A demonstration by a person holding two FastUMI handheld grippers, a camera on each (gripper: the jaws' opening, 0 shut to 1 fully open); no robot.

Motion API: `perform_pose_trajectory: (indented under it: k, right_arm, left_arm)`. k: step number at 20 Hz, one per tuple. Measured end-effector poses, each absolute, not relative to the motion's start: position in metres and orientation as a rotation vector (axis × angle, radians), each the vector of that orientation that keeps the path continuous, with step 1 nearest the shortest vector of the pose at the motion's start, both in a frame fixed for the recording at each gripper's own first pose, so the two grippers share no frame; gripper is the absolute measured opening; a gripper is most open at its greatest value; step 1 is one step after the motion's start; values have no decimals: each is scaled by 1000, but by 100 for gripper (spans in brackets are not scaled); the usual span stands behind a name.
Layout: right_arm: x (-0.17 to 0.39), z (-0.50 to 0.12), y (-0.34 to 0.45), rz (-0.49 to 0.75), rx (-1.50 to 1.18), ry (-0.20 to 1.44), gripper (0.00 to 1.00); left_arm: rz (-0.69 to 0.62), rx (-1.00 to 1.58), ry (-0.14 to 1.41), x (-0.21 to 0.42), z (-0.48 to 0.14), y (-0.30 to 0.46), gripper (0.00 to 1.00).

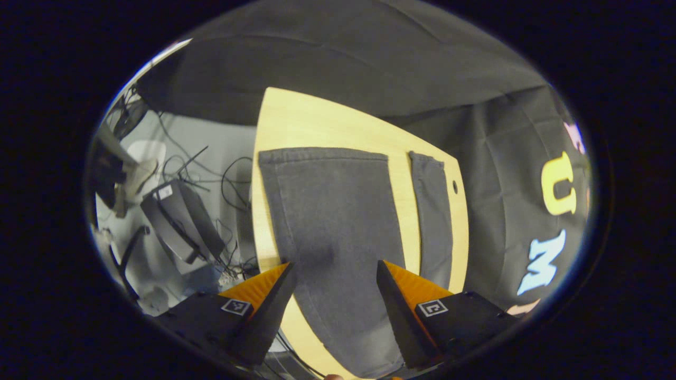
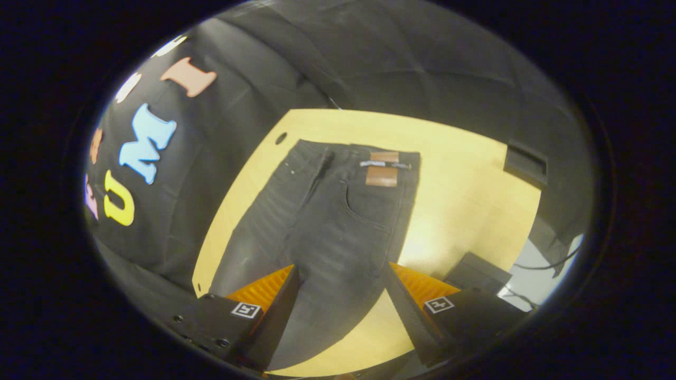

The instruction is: Grasp the waist and the cuffs of the jeans and fold them to make the two legs overlap; first hold the waist and fold one-third of the jeans toward the cuffs, then hold the cuffs and fold the remaining one-third in the same direction to finish folding.

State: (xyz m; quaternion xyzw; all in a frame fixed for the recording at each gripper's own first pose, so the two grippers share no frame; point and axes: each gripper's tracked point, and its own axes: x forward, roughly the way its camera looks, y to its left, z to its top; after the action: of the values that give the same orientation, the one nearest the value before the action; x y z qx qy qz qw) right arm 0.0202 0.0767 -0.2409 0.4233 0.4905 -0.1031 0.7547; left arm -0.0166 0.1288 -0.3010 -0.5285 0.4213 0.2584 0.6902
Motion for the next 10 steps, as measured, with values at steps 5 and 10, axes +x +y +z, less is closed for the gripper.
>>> perform_pose_trajectory:
  k: [5, 10]
  right_arm:
    - [39, -261, 52, -320, 1004, 1113, 96]
    - [49, -288, 33, -384, 1029, 1149, 96]
  left_arm:
    - [657, -1304, 950, -10, -320, 138, 98]
    - [601, -1308, 956, 19, -330, 139, 97]
